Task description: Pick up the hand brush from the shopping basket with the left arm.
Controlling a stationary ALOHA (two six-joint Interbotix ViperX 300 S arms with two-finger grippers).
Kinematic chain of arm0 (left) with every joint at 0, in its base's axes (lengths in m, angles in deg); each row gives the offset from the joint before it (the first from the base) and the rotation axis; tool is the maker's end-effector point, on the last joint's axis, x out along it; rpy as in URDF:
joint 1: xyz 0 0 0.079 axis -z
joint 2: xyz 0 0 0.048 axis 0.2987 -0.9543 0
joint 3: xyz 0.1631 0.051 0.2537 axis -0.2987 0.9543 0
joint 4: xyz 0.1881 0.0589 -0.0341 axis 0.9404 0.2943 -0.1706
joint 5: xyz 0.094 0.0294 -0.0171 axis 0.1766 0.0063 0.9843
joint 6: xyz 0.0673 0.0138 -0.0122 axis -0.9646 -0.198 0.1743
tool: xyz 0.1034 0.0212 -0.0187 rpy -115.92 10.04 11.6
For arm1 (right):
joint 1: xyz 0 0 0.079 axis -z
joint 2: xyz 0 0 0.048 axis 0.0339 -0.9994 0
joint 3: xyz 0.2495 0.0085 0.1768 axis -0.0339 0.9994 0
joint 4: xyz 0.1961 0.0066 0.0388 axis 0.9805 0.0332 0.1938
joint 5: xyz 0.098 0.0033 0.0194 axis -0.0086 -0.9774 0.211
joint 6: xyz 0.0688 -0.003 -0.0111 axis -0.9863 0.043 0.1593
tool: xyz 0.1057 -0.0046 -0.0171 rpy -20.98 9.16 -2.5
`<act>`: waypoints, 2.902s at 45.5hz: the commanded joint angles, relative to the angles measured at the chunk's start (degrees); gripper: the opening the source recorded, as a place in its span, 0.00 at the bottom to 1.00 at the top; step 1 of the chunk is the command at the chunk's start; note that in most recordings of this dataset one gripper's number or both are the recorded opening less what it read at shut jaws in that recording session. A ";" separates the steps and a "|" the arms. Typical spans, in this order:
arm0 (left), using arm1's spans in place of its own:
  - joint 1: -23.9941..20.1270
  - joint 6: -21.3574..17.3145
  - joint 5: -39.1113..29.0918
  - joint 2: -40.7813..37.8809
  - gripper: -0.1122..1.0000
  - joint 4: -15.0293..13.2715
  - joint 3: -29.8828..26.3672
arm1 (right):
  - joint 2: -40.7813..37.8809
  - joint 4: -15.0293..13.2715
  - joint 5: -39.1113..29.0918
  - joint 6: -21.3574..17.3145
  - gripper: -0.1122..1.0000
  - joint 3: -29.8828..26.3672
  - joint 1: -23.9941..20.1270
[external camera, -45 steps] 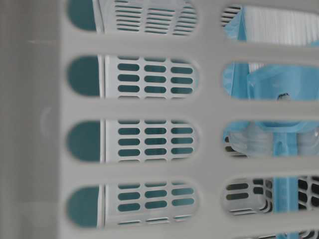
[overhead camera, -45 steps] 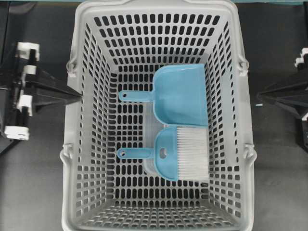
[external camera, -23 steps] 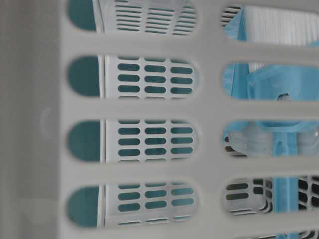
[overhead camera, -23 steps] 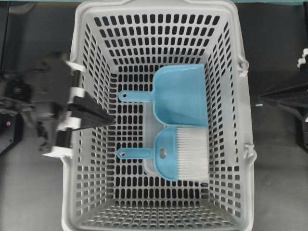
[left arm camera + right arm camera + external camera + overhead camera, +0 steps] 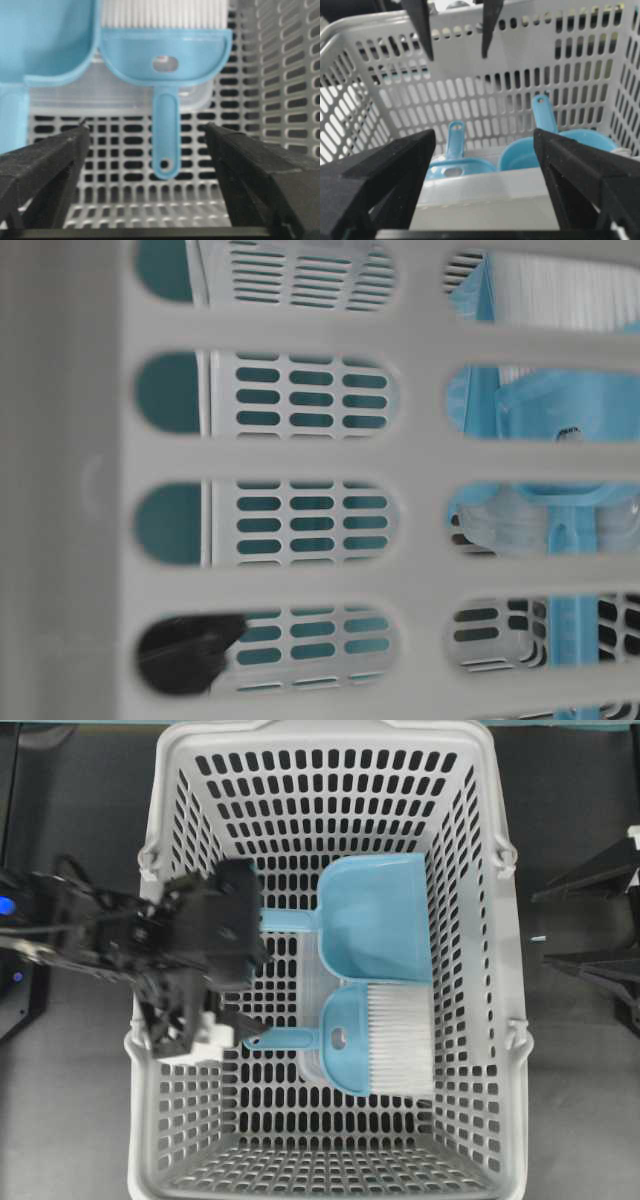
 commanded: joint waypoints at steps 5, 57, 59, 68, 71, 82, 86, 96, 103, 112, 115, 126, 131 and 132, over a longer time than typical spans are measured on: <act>1.67 0.35 -0.09 -4.57 0.90 0.26 -2.72 | -0.26 0.18 0.18 0.00 0.77 -1.49 -0.18; 4.04 3.08 -0.88 -21.88 0.90 0.18 -2.20 | -0.26 0.18 -0.97 -0.09 0.77 -0.09 -0.18; 4.04 3.08 -0.88 -21.71 0.87 0.18 -2.29 | -0.18 0.18 -0.88 -0.09 0.77 0.00 -0.18; 4.13 3.08 -0.79 -18.98 0.41 0.18 -2.37 | -0.26 0.18 -0.70 -0.18 0.77 0.26 -0.18; 4.13 2.99 -0.79 -17.67 0.32 0.18 -2.37 | -0.26 0.09 -0.70 -0.18 0.77 0.44 -0.18; 4.13 3.08 -0.88 -11.87 0.33 0.18 -4.22 | -0.18 0.09 -0.53 -0.26 0.77 0.97 -0.18; 3.96 3.08 -0.97 -9.49 0.33 0.18 -5.63 | 0.09 0.18 -0.44 -0.35 0.77 1.23 -0.18; 2.81 2.99 -0.79 -3.69 0.33 0.26 -8.35 | 1.41 0.18 -0.53 -0.35 0.77 1.76 -0.18; 1.93 2.37 -0.79 -0.09 0.33 0.18 -11.25 | 2.11 0.18 -0.44 -0.35 0.77 1.93 -0.18; 1.58 -0.18 0.53 0.70 0.33 0.26 -12.83 | 2.37 0.09 -0.53 -0.35 0.77 2.29 -0.18; 1.49 -0.70 0.70 0.62 0.33 0.26 -12.92 | 2.37 0.18 -0.53 -0.35 0.77 2.37 -0.18; 1.49 -0.88 0.88 -1.23 0.33 0.26 -12.74 | 2.37 0.18 -0.62 -0.35 0.77 2.37 -0.18; 1.67 -0.88 0.97 -2.29 0.33 0.26 -12.92 | 2.37 0.18 -0.62 -0.35 0.77 2.46 -0.18; 1.67 -0.88 1.05 -2.64 0.33 0.26 -12.92 | 2.37 0.09 -0.62 -0.35 0.77 2.46 -0.18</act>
